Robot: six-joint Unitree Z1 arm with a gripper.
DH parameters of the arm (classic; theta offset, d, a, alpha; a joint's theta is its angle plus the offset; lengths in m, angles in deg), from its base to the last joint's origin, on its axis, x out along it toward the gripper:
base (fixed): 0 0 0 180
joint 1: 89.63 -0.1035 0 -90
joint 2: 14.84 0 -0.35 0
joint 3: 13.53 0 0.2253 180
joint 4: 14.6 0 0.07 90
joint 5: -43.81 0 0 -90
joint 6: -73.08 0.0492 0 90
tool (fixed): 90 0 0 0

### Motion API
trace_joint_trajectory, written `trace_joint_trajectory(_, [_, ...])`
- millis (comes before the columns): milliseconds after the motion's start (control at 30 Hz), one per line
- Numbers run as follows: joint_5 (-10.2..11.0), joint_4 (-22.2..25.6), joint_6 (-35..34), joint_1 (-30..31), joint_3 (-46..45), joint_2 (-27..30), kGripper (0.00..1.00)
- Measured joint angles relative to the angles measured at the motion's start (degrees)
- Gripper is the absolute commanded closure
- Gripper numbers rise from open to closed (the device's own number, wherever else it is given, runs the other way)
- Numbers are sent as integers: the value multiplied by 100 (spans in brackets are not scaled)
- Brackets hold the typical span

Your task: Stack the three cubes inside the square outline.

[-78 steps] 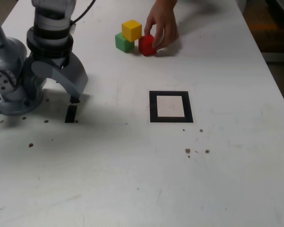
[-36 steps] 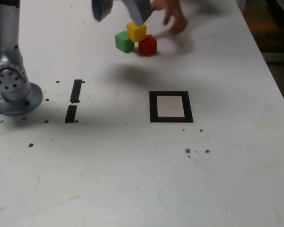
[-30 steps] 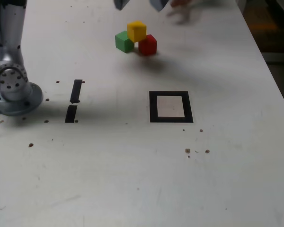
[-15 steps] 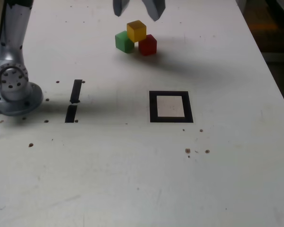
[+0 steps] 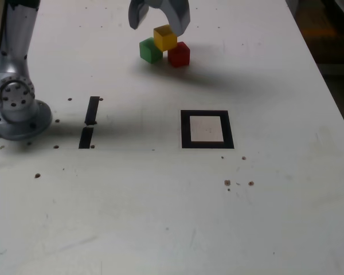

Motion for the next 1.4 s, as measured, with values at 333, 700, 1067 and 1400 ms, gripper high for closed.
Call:
trace_joint_trajectory(333, [-172,-493,-13,-1,-230,1,26])
trace_joint_trajectory(700, [-172,-640,-82,-45,-235,-131,46])
trace_joint_trajectory(1067, [-177,-660,-348,-18,-203,163,67])
trace_joint_trajectory(1400, [-295,147,-1128,1240,523,501,67])
